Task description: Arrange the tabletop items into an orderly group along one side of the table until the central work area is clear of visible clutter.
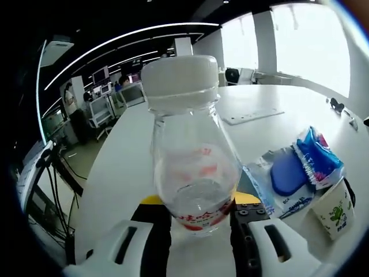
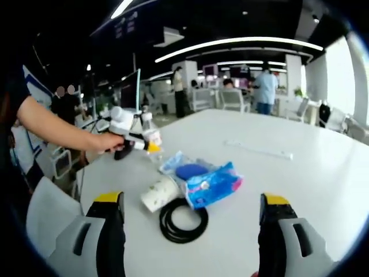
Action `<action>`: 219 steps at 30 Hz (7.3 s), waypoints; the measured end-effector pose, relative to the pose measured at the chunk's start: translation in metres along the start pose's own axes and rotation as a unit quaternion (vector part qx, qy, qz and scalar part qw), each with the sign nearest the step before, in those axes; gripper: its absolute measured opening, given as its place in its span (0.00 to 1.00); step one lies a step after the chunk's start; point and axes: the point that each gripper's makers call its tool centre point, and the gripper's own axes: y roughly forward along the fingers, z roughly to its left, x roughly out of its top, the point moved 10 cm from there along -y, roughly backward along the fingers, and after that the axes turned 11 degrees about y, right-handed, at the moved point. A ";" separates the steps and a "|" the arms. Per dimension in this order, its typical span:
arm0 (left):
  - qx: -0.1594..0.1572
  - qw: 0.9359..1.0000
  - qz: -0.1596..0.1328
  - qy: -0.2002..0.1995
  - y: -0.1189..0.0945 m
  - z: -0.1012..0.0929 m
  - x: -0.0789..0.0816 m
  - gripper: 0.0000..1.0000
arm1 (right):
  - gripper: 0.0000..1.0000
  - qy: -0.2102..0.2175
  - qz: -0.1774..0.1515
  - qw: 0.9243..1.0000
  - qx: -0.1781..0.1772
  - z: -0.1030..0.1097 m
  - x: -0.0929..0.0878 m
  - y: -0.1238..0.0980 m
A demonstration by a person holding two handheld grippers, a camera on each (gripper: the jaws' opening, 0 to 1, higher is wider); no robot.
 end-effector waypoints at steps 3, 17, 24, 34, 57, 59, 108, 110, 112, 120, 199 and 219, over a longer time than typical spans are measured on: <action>0.006 1.000 0.001 0.001 0.000 0.007 -0.003 0.37 | 0.95 0.003 -0.002 1.000 -0.002 -0.001 0.001 0.000; 0.008 1.000 0.007 0.004 -0.007 0.017 -0.002 0.38 | 0.95 0.009 -0.003 1.000 -0.002 0.000 0.000 0.005; 0.004 1.000 0.001 -0.005 -0.003 0.017 0.000 0.39 | 0.95 0.014 -0.001 1.000 -0.005 -0.001 -0.003 0.004; -0.001 0.999 -0.007 0.033 -0.003 0.017 0.001 0.41 | 0.96 0.014 -0.004 1.000 -0.011 -0.003 -0.001 0.001; -0.003 0.999 -0.013 0.033 -0.004 0.022 0.003 0.42 | 0.96 0.015 -0.011 1.000 -0.008 -0.003 0.002 -0.003; -0.004 0.999 -0.015 0.038 -0.004 0.022 0.003 0.42 | 0.96 0.015 -0.012 1.000 -0.008 -0.003 0.002 -0.003; -0.009 1.000 -0.016 -0.007 -0.049 0.004 0.003 0.90 | 0.98 -0.007 -0.018 1.000 0.007 0.003 0.006 -0.011; -0.012 1.000 -0.015 -0.009 -0.051 0.001 0.001 0.91 | 0.98 -0.009 -0.017 1.000 0.007 0.004 0.006 -0.012; -0.012 1.000 -0.013 -0.005 -0.053 -0.001 0.000 0.93 | 0.98 -0.011 -0.016 1.000 0.008 0.004 0.005 -0.013; -0.014 1.000 -0.008 -0.016 -0.064 -0.009 -0.005 0.93 | 0.98 -0.012 -0.017 1.000 0.010 0.006 0.004 -0.016; -0.280 0.949 -0.031 0.139 -0.058 -0.116 0.021 0.41 | 1.00 -0.037 0.012 0.999 0.002 0.020 -0.040 -0.059; -0.351 0.925 -0.024 0.145 -0.027 -0.133 0.038 0.30 | 1.00 -0.020 0.023 1.000 -0.006 0.002 -0.042 -0.060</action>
